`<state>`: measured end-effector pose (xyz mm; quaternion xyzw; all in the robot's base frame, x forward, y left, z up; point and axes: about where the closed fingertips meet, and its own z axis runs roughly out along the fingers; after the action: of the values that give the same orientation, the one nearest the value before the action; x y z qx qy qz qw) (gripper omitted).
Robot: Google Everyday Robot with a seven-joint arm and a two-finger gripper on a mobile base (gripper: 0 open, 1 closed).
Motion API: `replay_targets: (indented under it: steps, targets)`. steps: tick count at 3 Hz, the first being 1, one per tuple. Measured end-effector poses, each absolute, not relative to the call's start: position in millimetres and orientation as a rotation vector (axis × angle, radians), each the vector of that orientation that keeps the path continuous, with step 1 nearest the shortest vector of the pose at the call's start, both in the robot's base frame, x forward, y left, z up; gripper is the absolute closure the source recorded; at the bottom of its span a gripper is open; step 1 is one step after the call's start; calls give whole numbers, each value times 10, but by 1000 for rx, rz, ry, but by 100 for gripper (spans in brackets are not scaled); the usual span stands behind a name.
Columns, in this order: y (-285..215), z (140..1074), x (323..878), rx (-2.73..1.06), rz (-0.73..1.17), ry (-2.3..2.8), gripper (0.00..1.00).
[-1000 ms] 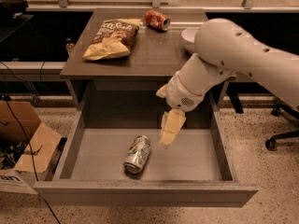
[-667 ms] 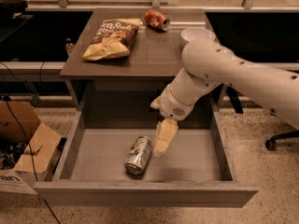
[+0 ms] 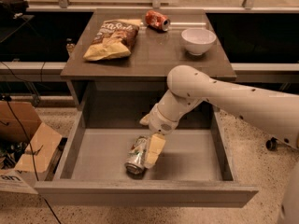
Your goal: Pick 7up can from top drawer and place on counter
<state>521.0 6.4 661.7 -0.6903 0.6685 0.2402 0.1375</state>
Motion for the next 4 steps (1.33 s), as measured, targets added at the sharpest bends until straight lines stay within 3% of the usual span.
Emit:
replay_targets:
  steps: [1,2,4]
  targets:
    - [236,6320,5157,-2027,780,1893,0]
    - [371,6110,5055,-2056,852,1865,8]
    - [400,6050,4928,-2080,904,1856,54]
